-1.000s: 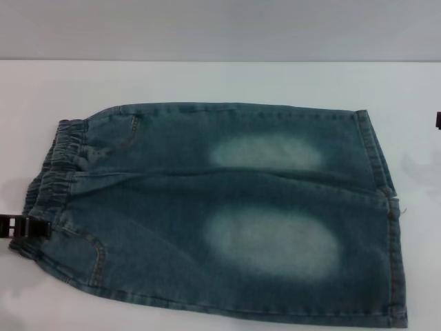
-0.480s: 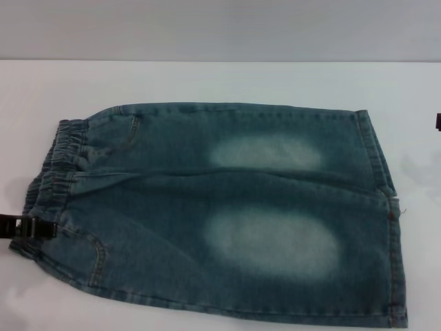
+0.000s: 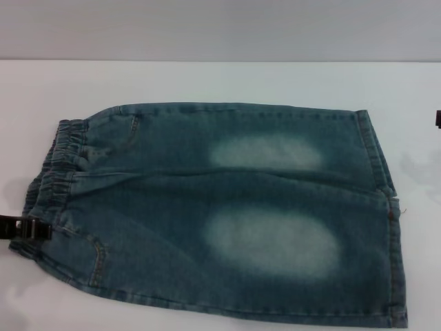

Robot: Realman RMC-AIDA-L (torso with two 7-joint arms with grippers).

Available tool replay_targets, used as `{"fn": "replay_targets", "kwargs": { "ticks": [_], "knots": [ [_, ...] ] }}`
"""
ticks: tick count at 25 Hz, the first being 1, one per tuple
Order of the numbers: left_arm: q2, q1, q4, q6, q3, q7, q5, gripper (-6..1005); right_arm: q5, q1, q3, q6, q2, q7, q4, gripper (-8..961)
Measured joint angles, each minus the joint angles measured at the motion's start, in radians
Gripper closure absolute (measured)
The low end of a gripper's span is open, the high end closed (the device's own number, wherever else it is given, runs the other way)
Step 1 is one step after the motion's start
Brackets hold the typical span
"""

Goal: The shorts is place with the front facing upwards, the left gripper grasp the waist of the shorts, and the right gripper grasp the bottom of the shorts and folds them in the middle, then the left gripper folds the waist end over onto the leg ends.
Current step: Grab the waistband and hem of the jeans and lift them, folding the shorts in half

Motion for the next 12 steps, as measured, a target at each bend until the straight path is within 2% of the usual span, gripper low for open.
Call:
{"fn": "replay_targets", "kwargs": {
  "ticks": [12],
  "knots": [
    [0.002,-0.032,0.055,-0.006,0.007,-0.006,0.003,468,-0.006,0.001,0.005,0.008,-0.001,-0.004,0.012,243]
  ]
}}
